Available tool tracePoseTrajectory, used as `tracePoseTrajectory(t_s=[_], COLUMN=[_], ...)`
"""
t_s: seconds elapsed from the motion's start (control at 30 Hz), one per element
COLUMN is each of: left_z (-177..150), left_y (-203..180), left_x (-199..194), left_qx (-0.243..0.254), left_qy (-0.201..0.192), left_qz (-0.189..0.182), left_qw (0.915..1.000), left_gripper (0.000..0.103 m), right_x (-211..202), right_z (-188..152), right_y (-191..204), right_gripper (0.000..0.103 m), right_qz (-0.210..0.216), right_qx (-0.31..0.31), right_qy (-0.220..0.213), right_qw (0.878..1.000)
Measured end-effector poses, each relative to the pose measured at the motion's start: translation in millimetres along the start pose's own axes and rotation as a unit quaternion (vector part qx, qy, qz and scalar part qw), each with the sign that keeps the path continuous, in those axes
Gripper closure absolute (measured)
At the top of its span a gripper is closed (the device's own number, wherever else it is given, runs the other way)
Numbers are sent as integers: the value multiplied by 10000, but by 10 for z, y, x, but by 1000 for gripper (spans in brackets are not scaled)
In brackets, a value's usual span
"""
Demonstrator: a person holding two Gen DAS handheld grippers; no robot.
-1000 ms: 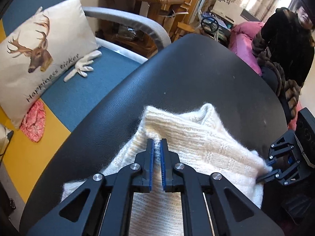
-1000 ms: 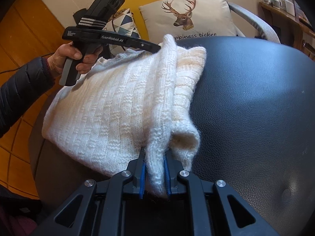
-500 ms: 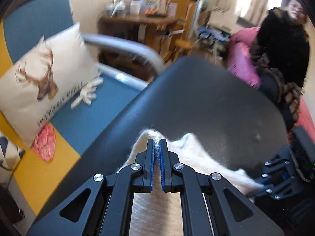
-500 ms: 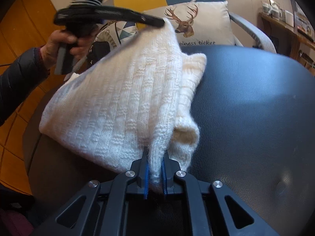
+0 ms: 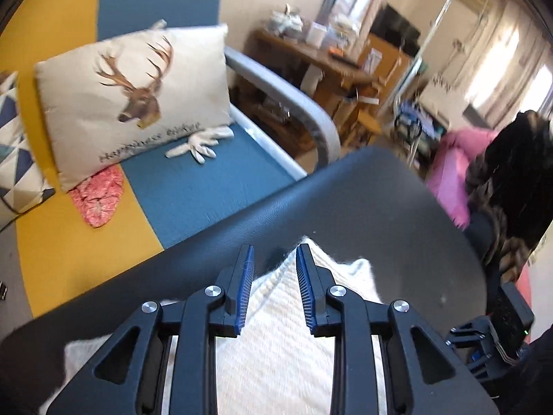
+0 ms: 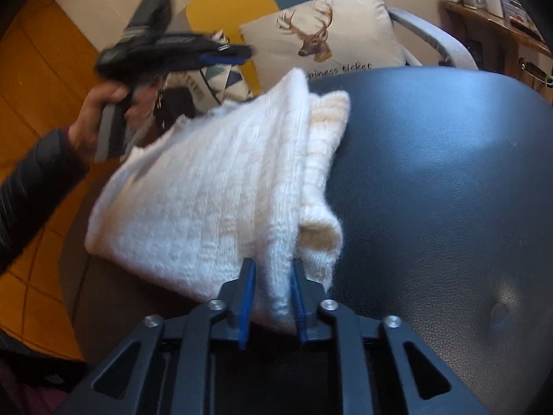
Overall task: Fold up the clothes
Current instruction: 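Open the right gripper and withdraw both grippers from the sweater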
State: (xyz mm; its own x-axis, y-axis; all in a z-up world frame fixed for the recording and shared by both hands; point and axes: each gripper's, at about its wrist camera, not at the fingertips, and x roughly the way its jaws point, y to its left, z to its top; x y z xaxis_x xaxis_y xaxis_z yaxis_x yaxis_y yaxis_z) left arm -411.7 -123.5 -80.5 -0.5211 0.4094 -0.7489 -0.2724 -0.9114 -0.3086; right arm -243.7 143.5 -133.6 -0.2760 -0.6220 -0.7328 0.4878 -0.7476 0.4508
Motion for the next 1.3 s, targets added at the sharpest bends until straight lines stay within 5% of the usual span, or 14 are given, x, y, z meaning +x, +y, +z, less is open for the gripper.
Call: tracePoseTrajectory(t_s=[0.2,0.27,0.33,0.7,0.8,0.9,1.0,1.2,1.3], left_z=[-396,-598,-802,-2088,-2324,-2373,-2333,-2220,-2166], left_y=[-31,-90,-145,-36,-133,-382,-641,-1084,-1239], left_x=[-350,-452,-561,-1266,-1424,-1495,-1392,-1314,-1300], left_qx=[76,151,207,-670,-532,-185,225,392,419], left_qy=[-22,62,127,157,-71,-141,107,173,199], left_qz=[100,197,288,527,1089,1875,2774,2912,2771], left_qw=[9999,9997,9993,9962,9926,9820,9604,9557,9597], left_gripper=[76,76,76,76,76,74,74,74,74], right_x=[18,49,62,52,6,-46,-75,-106,-140], right_z=[34,5,6,-5,-11,-49,-110,-188,-191], right_y=[114,159,229,186,159,241,377,537,581], right_gripper=[81,95,97,94,88,85,83,79,79], right_qz=[-338,-699,-867,-975,-1045,-1260,-1503,-1600,-1570], right_qx=[-234,-458,-592,-187,64,95,13,33,10], right_qy=[129,236,259,324,237,60,-90,-295,-385], right_qw=[9991,9962,9941,9945,9942,9920,9886,9867,9868])
